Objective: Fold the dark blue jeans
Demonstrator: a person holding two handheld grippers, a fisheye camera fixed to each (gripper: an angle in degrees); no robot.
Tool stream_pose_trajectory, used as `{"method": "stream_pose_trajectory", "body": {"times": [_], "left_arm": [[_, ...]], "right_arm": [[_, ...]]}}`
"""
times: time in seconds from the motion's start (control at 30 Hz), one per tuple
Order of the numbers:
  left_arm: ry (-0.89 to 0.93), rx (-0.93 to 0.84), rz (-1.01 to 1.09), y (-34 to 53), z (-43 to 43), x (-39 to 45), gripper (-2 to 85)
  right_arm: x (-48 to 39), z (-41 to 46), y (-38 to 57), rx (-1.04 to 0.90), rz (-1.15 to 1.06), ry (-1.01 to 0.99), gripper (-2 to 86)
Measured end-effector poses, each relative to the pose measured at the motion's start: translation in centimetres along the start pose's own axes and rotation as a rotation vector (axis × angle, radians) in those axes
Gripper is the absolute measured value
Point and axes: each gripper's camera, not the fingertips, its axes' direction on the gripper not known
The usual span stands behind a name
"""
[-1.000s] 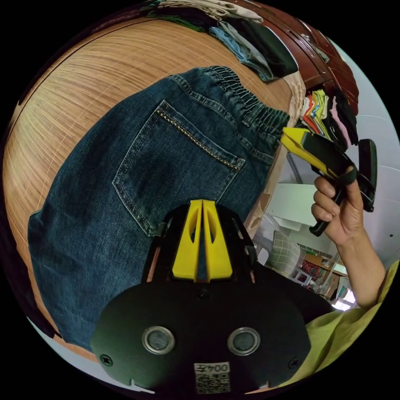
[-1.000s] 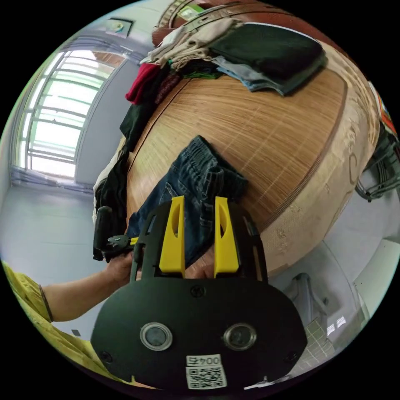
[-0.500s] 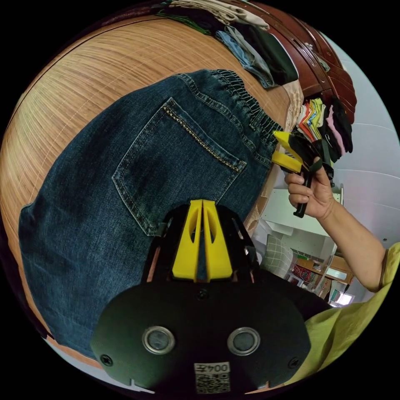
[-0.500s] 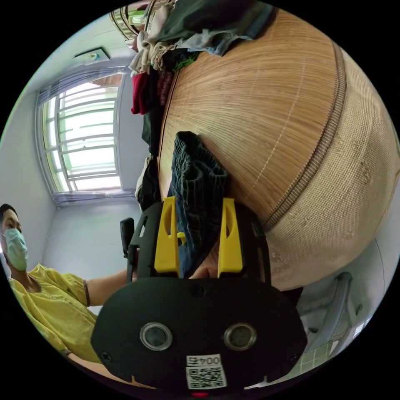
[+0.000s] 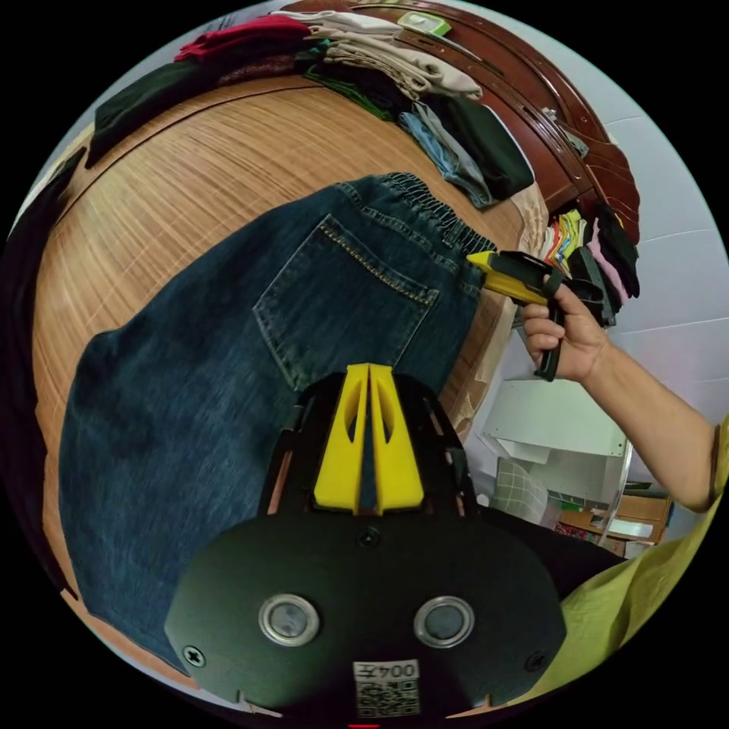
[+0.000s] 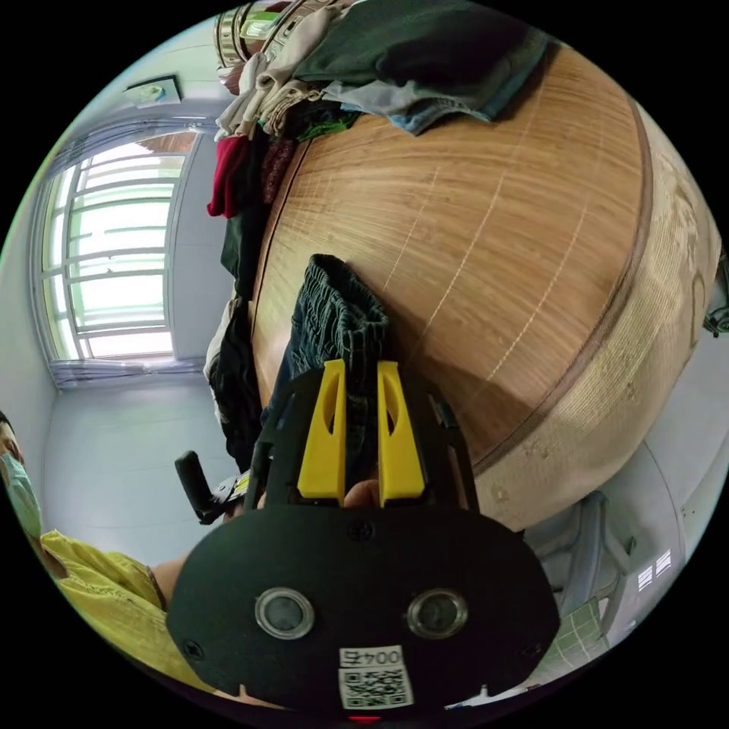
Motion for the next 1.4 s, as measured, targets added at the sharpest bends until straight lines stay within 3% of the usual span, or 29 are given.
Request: {"method": "stream_pose_trajectory", "body": {"times": [0.3, 0.47, 0.53, 0.73, 0.9, 1.1, 1.2, 1.27, 1.4], "left_arm": [[-0.132, -0.033, -0.135, 8.3, 5.8, -3.6, 0.2], [-0.156, -0.053, -0.345, 16.9, 9.0, -6.1, 0.4], [-0.154, -0.062, -0.432, 20.6, 10.0, -6.9, 0.4], [-0.203, -0.113, -0.611, 32.5, 13.6, -7.6, 0.4], [-0.226, -0.123, -0.762, 42.3, 17.6, -9.2, 0.5], [-0.150, -0.003, -0.974, 56.5, 23.7, -12.5, 0.5], [-0.051, 0.068, -1.028, 62.5, 27.7, -14.7, 0.7], [0.017, 0.131, -1.049, 66.0, 30.7, -16.6, 0.9], [0.112, 0.200, -1.056, 69.7, 35.6, -18.9, 1.4]], "right_arm": [[1.3, 6.1, -6.4, 0.032, -0.088, 0.164, 8.1], [-2.4, 10.1, -6.2, -0.013, -0.324, 0.524, 9.1], [-4.0, 11.7, -4.4, -0.002, -0.406, 0.576, 8.5], [-7.8, 24.3, 5.8, -0.294, -0.632, 0.313, 2.2], [-9.9, 38.0, 14.7, -0.501, -0.713, 0.274, -0.4], [-11.9, 54.4, 22.6, -0.611, -0.841, 0.562, -0.8], [-11.3, 62.2, 26.2, -0.666, -0.945, 0.799, -0.8], [-10.7, 66.3, 28.5, -0.605, -1.012, 0.980, -0.8], [-9.4, 71.1, 30.4, -0.560, -1.067, 1.140, -0.7]]}}
